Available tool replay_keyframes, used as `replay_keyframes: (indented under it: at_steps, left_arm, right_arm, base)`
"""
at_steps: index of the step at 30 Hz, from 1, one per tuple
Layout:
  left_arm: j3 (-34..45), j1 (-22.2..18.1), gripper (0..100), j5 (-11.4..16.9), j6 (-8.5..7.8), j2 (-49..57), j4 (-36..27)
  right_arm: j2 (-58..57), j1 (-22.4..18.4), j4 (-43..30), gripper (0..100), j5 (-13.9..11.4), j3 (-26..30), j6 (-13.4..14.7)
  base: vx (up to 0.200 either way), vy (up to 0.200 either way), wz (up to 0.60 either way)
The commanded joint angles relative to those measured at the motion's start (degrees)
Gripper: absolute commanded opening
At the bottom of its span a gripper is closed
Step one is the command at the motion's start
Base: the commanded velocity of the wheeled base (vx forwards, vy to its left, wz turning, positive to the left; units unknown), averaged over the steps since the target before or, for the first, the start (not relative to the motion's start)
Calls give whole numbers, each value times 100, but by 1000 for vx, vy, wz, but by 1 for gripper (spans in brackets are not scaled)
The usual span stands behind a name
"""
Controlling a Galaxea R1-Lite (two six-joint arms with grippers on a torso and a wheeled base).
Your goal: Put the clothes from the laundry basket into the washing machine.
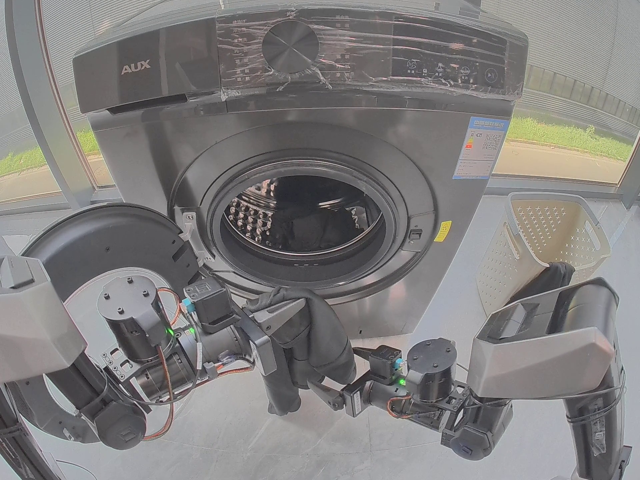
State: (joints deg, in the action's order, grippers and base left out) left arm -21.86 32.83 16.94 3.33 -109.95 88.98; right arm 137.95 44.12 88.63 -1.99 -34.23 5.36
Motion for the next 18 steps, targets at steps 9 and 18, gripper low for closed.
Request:
replay_keyframes:
  at_steps: [9,18]
  left_arm:
    - [15,-13,0,2,1,35,32]
    - [32,-40,0,2,-8,0,32]
  right_arm:
    - [-5,-272,-3,100,251,-400,44]
    - [-769,-483,6,100,251,136,52]
  base:
    - [0,0,0]
    - [0,0,0]
